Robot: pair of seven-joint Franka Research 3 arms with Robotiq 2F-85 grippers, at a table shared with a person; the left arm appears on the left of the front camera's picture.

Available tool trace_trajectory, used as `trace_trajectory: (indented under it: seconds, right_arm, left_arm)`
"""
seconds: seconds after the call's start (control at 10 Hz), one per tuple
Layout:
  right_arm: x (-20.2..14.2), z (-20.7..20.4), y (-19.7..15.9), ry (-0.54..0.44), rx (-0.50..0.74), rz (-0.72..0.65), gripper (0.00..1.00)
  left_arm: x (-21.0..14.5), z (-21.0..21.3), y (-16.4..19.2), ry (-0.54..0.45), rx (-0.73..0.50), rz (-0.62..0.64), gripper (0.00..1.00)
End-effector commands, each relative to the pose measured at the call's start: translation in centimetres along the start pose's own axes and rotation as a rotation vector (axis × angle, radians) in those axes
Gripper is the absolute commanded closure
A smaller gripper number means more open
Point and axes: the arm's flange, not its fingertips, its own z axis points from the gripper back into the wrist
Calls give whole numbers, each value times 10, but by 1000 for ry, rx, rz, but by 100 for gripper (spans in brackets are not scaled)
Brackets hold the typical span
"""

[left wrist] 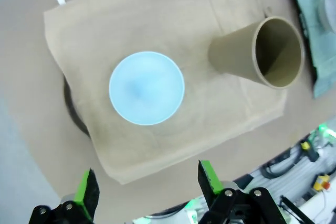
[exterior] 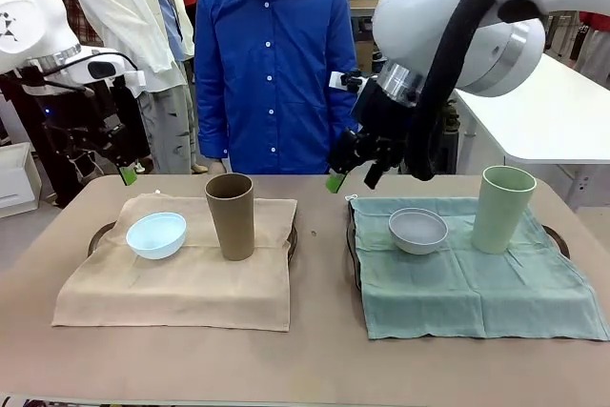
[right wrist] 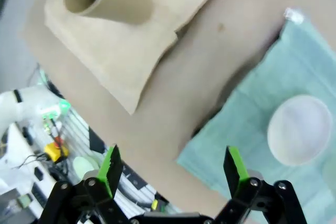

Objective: Set up a tray with a mat and arrange the tableware.
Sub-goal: Place the Picnic Bowl and Reusable plastic cup back onto the Handle tray in front of the human's position.

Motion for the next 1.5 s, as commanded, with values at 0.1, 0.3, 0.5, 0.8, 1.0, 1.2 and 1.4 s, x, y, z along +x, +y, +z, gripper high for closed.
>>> trace_trajectory:
  seconds: [0.1,0.3,0.5,0.8,1.0,1.2,1.4]
  right_arm:
    - [-15,41,24,137,-195,-117,0]
    - [-12,27,14,76,-127,-77,0]
    - [-12,27,14,76,-127,-77,0]
    - [-12,27,14,76,-127,-77,0]
    - [-12,27,14,76,-127,-77,0]
    - [-12,27,14,76,-127,-77,0]
    - [-10,26,15,90,-153,-91,0]
  left_arm:
    - [-1,19,-16,-17,-49,54,0]
    - [-1,14,-7,-13,-30,24,0]
    - [-1,14,-7,-13,-30,24,0]
    - [-1,14,-7,-13,-30,24,0]
    - [-1,14,-7,-13,-30,24,0]
    - [-1,14,-7,-13,-30,24,0]
    - [0,15,-10,-12,-45,35,0]
